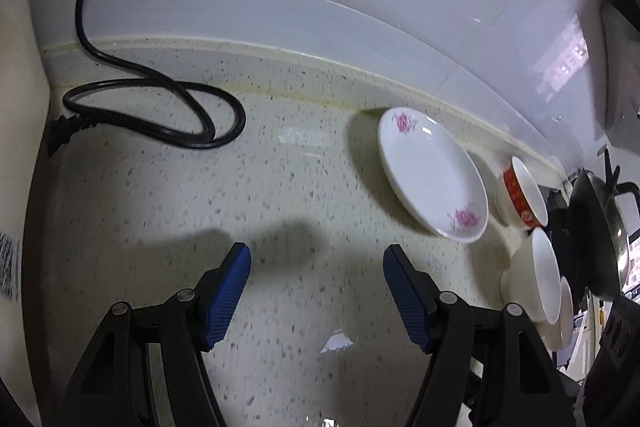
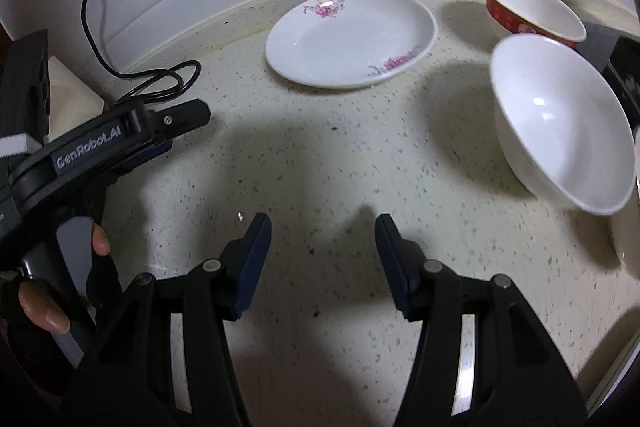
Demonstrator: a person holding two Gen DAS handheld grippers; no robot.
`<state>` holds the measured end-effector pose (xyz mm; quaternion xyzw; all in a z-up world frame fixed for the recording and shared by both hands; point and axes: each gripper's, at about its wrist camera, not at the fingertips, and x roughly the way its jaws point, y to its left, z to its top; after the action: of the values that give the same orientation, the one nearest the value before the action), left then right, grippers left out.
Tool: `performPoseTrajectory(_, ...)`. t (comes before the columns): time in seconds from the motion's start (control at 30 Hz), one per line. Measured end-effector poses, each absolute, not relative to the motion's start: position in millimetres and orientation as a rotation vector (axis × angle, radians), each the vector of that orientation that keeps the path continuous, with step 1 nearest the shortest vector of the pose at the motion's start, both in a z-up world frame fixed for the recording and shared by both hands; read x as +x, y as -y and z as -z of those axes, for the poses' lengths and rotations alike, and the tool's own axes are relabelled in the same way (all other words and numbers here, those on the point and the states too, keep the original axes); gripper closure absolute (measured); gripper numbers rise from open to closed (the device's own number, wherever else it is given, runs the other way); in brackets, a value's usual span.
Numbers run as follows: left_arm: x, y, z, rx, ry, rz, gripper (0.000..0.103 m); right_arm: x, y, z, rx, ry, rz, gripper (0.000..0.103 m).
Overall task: Organize plates and bowls
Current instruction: 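Move both tools back toward the remaining rose plate by the wall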
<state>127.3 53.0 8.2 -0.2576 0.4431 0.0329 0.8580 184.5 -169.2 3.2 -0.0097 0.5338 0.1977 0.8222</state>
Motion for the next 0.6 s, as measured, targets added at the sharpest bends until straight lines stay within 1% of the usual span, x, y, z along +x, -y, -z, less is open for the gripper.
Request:
performPoseTrajectory(0.23, 142.4, -62.6, -8.9, -0.569, -0.909, -0.079, 0.033, 206.7, 166.8, -20.0, 0.002, -1.088, -0.420, 0.045)
performPoseTrajectory(0.47, 153.2, -62.4, -7.6, -0.582, -0.897, -0.075, 0.033, 236.3, 174.8, -32.2, 0.125, -1.100, -0.415, 0.044)
performPoseTrajectory(0.6, 157.1, -60.9, -7.0, -0.581, -0.894, -0.071, 0.033, 249.5, 169.5, -40.2, 0.136, -1.078, -0.415, 0.044)
